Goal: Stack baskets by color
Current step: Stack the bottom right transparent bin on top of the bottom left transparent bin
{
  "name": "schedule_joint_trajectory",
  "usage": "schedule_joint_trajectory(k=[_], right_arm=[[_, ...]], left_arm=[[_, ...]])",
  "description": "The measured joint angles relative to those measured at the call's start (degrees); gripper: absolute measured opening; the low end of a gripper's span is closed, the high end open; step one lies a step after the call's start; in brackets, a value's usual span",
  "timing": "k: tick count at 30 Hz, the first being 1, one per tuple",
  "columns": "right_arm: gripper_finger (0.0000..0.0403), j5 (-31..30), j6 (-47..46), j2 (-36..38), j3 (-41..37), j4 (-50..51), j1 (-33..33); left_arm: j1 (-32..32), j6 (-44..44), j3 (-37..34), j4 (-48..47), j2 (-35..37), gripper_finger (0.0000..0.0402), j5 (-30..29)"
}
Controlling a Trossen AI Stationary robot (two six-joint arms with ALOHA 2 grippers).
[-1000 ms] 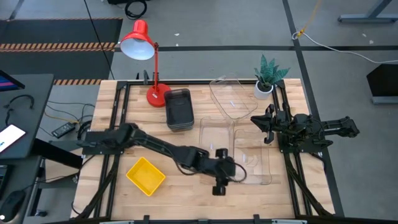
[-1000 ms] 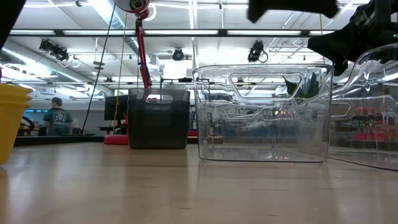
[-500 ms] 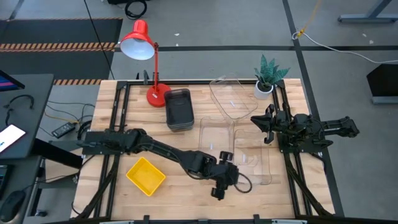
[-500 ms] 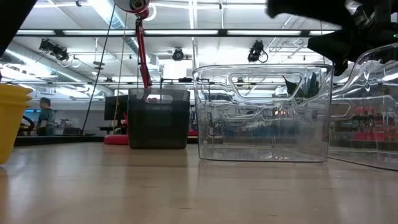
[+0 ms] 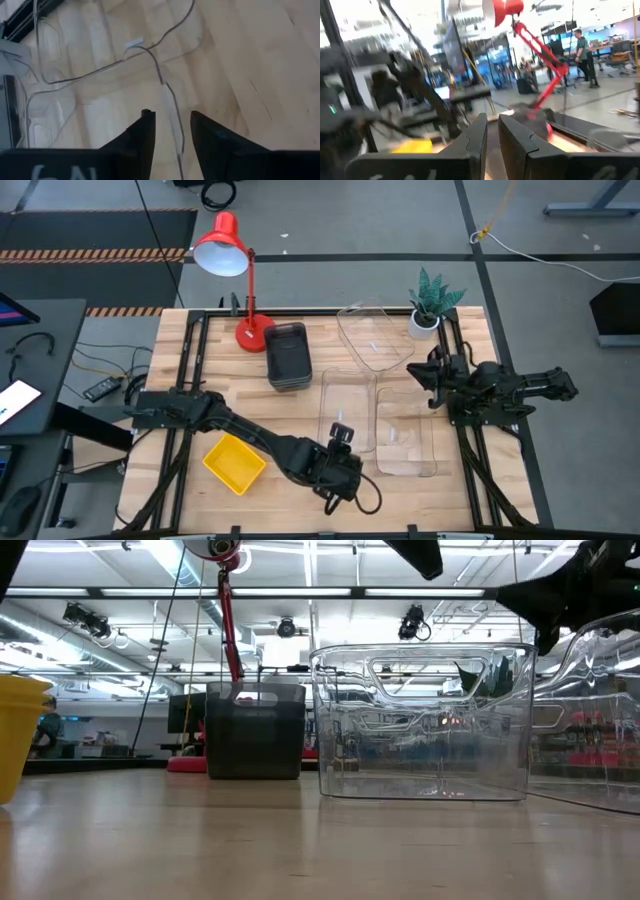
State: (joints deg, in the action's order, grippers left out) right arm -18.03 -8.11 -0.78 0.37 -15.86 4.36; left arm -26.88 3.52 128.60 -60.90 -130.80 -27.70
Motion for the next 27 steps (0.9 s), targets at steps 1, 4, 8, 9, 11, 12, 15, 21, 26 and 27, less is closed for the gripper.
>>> schedule_joint_trajectory(k=[1,4,8,9,11,12,15,21,26,27], right_arm=[[0.0054,0.1,-0.6,0.0,0.0,-1.3,0.0],[0.0054,2.9,-3.9,0.0,0.0,-6.2,0.0],[0.0054,11.1,-10.4,0.0,0.0,-9.8,0.0],[0.0054,12.3,-11.7,0.0,0.0,-9.4,0.0],[0.0054,15.5,-14.3,-0.1,0.0,-9.4,0.0],[0.0054,17.6,-15.2,-0.1,0.0,-9.7,0.0],[0.0054,25.4,-15.0,-0.2,0.0,-13.0,0.0],[0.0046,22.7,-12.5,-3.4,6.4,-3.7,0.0],[0.0034,21.1,-12.4,-12.5,14.4,9.2,1.2],[0.0032,21.4,-13.4,-14.8,16.0,12.0,1.8]], left_arm=[[0.0,0.3,0.0,0.0,0.0,0.0127,0.0],[0.3,0.4,0.0,-1.0,0.3,0.0124,0.9],[0.7,-1.4,-1.2,0.3,0.5,0.0123,2.4],[0.6,-1.9,-1.3,0.0,0.5,0.0123,2.3],[0.0,-3.2,-1.3,-0.9,0.5,0.0123,1.4],[-0.6,-3.9,-1.3,-1.6,0.8,0.0123,0.6],[-2.4,-5.1,-1.3,-4.2,1.7,0.0123,-2.8],[-2.0,-1.3,-6.5,0.0,2.9,0.0121,-3.4],[0.8,0.2,-9.1,1.1,2.9,0.0121,-0.9],[1.3,0.4,-9.1,1.6,3.0,0.0121,0.9]])
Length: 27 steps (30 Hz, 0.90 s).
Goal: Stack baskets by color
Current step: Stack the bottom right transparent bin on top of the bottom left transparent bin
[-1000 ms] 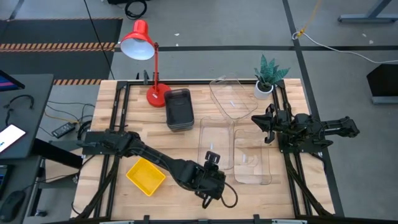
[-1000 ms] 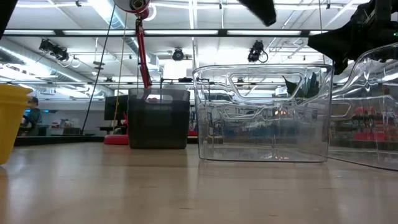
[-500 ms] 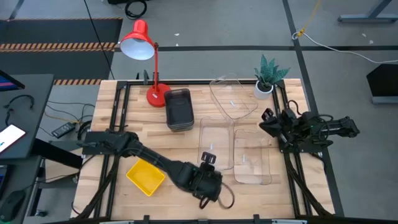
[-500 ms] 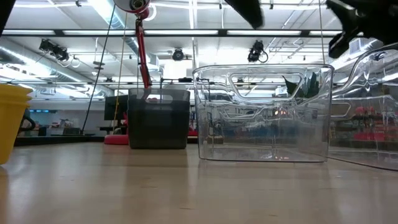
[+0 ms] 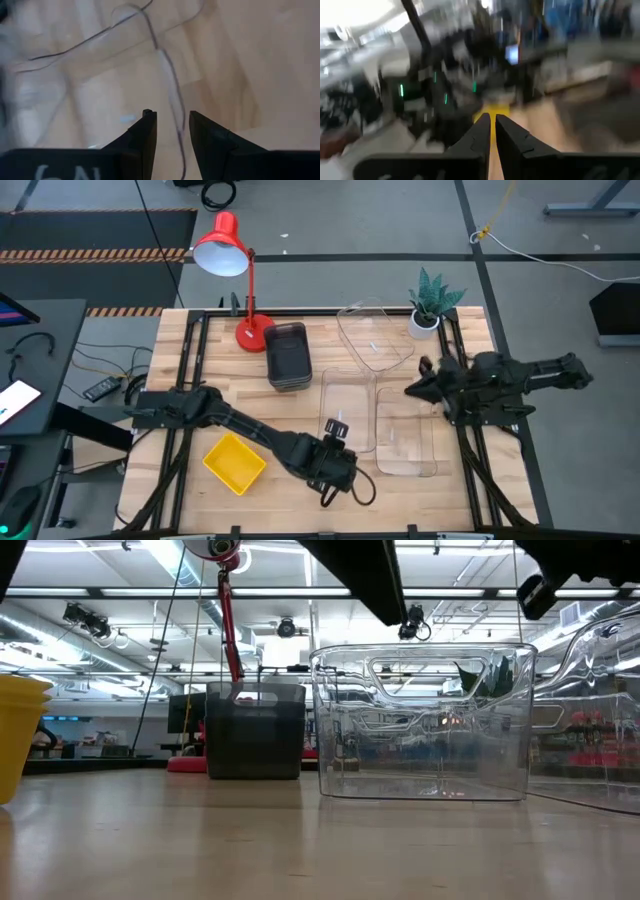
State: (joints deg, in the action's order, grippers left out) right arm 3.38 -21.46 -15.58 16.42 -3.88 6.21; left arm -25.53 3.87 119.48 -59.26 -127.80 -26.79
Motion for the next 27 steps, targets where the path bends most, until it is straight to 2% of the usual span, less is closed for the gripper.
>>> schedule_joint_trajectory(k=[3,7,11,17,21,27], right_arm=[[0.0025,1.0,-4.2,-7.3,4.1,7.9,2.6],[0.0009,1.4,-8.2,-16.8,9.9,13.2,7.9],[0.0005,-1.5,-10.1,-24.6,17.0,22.1,13.5],[0.0004,-7.2,-15.7,-34.0,27.6,37.1,20.4],[0.0003,-6.1,-21.2,-39.8,32.1,40.6,23.4],[0.0003,-2.4,-27.9,-48.7,35.5,41.2,28.0]], left_arm=[[1.3,1.4,0.0,0.2,0.4,0.0121,3.9],[2.3,2.6,0.0,0.2,0.6,0.0121,4.2],[2.7,2.7,-1.0,0.9,1.0,0.0121,4.5],[2.8,2.4,-11.2,6.2,6.2,0.0121,4.6],[2.9,1.3,-19.0,14.3,12.6,0.0121,4.7],[3.2,0.0,-24.2,19.8,19.2,0.0121,4.9]])
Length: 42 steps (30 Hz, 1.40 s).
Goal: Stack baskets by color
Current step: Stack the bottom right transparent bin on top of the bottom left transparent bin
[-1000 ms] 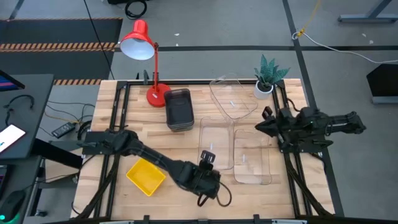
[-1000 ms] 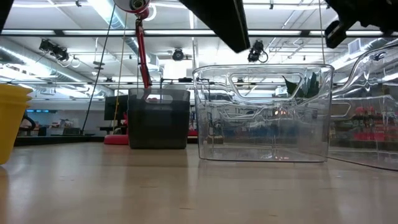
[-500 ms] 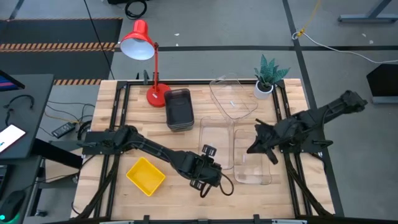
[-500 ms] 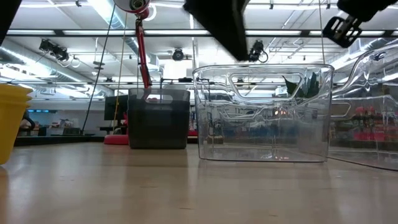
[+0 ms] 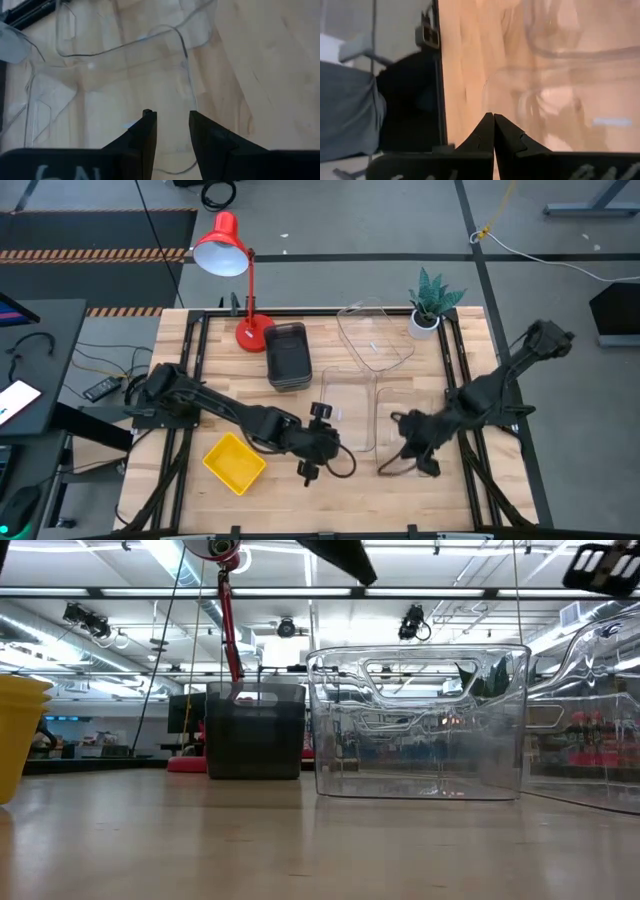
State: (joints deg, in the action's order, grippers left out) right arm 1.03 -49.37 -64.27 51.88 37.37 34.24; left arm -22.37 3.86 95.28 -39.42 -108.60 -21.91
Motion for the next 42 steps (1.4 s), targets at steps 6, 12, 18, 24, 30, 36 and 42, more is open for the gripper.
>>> schedule_joint_trajectory(k=[6,12,18,24,30,36,42], right_arm=[[0.0003,-0.2,-3.4,-9.4,6.4,5.8,5.1],[0.0003,-1.2,-3.6,-18.7,13.7,15.1,7.8],[0.0003,0.1,-3.4,-25.8,20.3,19.8,9.3],[0.0005,0.1,-1.5,-30.3,22.8,22.5,9.8],[0.0043,-0.5,-1.4,-31.7,23.0,23.1,9.8],[0.0095,-1.9,-1.1,-32.4,22.9,23.7,9.9],[0.0107,1.8,-1.2,-32.3,23.1,26.3,10.0]], left_arm=[[-0.1,-0.6,-4.3,7.2,2.4,0.0121,1.7],[0.0,-2.2,-5.8,9.3,2.3,0.0121,2.4],[0.0,-3.9,-5.3,9.4,2.9,0.0121,2.1],[0.0,-6.0,-5.3,9.2,3.1,0.0121,2.2],[0.0,-6.3,-5.3,9.0,3.1,0.0121,2.2],[0.0,-7.5,-5.3,7.6,3.1,0.0121,2.2],[0.0,-8.2,-5.2,6.5,3.1,0.0121,2.2]])
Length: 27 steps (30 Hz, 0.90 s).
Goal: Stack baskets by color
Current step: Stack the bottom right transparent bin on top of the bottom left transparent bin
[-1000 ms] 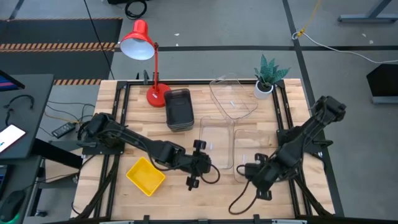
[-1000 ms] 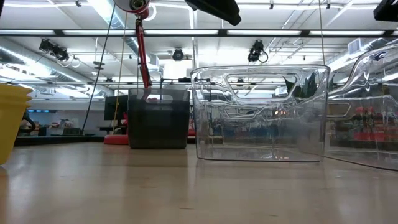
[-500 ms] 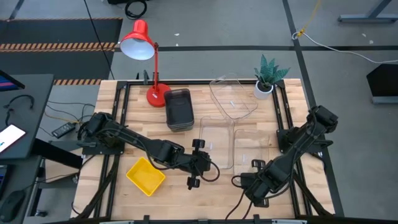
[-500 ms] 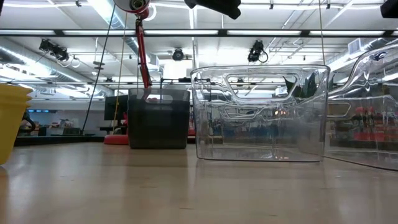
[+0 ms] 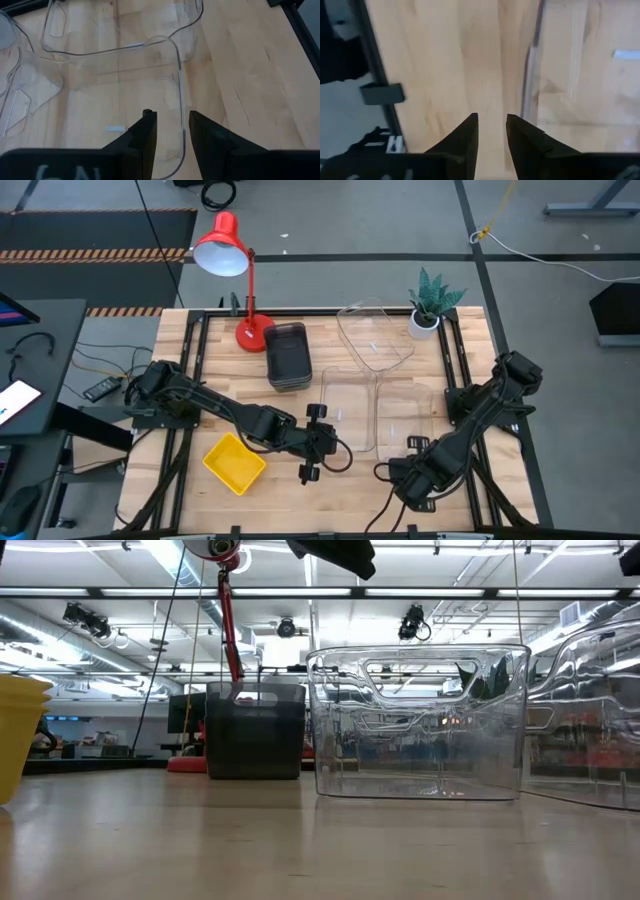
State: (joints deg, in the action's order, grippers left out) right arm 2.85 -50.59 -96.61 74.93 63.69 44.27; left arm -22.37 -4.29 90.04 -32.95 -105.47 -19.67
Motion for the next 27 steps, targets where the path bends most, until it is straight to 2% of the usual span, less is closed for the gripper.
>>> schedule_joint_trajectory(k=[5,12,18,27], right_arm=[[0.0105,-2.8,2.3,0.4,3.7,1.7,0.4],[0.0107,-13.4,2.5,0.1,3.7,6.4,1.0],[0.0110,-10.1,2.3,0.2,0.7,3.5,0.9],[0.0109,-6.5,1.3,0.2,0.5,4.7,0.9]], left_arm=[[0.0,0.0,0.0,-0.3,0.0,0.0121,0.0],[0.0,0.0,0.0,-0.3,0.0,0.0121,0.0],[-0.3,-1.1,0.0,-2.0,0.0,0.0121,0.0],[-0.3,-1.3,0.0,-2.4,0.1,0.0121,0.0]])
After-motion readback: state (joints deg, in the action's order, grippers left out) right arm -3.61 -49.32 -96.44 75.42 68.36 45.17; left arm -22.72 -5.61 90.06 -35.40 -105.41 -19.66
